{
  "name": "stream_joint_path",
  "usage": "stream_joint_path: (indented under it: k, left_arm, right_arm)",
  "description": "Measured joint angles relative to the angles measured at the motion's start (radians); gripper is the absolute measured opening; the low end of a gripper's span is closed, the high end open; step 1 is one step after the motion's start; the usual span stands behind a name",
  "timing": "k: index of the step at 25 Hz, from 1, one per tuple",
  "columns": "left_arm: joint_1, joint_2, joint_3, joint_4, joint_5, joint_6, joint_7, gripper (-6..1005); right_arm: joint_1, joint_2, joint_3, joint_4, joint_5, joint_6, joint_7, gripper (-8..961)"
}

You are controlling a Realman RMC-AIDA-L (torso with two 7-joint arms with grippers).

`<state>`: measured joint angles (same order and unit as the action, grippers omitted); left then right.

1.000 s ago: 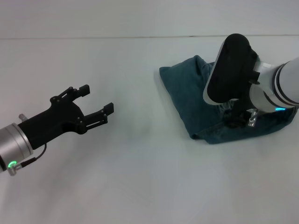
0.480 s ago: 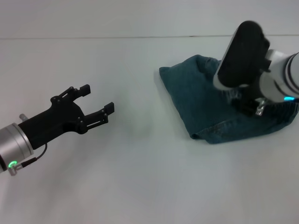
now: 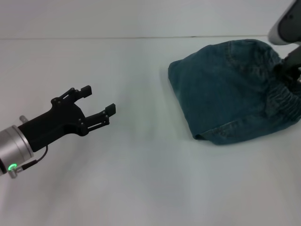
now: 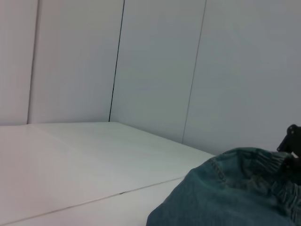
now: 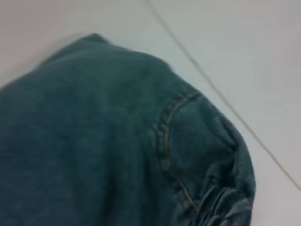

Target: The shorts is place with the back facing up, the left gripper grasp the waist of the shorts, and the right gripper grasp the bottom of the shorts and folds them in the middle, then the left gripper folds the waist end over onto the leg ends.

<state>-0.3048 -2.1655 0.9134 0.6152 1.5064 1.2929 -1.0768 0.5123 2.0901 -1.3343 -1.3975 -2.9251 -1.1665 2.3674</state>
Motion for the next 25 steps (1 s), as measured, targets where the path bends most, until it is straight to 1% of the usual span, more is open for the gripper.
stream_joint_path:
  k: [2,4,8,13,16,18,21,23,25]
  left_arm:
    - [0.000,0.000,-0.004,0.000,0.000,0.003,0.000,917]
    - [0.000,0.000,-0.007,0.001,0.000,0.004,0.000,917]
    - [0.000,0.001,-0.015,0.003,0.000,0.006,-0.002,918]
    - [0.000,0.001,-0.019,0.001,0.005,0.006,-0.002,918]
    - [0.001,0.002,-0.020,0.001,0.006,0.011,-0.002,918]
    - [0.006,0.002,-0.027,0.001,0.007,0.021,-0.002,918]
    - [0.016,0.004,-0.049,0.006,0.013,0.049,-0.001,918]
    - [0.022,0.007,-0.068,0.009,0.028,0.079,0.002,918]
    - [0.027,0.013,-0.097,0.010,0.069,0.122,0.005,918]
  right_arm:
    - [0.000,0.000,0.044,0.045,0.028,0.042,-0.019,101]
    - [0.000,-0.001,0.092,0.082,0.071,0.065,-0.049,125]
    - [-0.020,-0.001,0.180,0.088,0.158,0.067,-0.108,172]
    - [-0.036,-0.004,0.283,0.038,0.232,-0.010,-0.166,231]
    - [-0.046,-0.003,0.367,-0.042,0.279,-0.102,-0.195,266]
    - [-0.065,-0.002,0.404,-0.102,0.323,-0.154,-0.205,362]
    - [-0.108,0.000,0.455,-0.176,0.446,-0.229,-0.239,506]
    - [-0.147,0.001,0.488,-0.188,0.578,-0.267,-0.287,589]
    - [-0.200,0.005,0.499,-0.166,0.716,-0.291,-0.362,673]
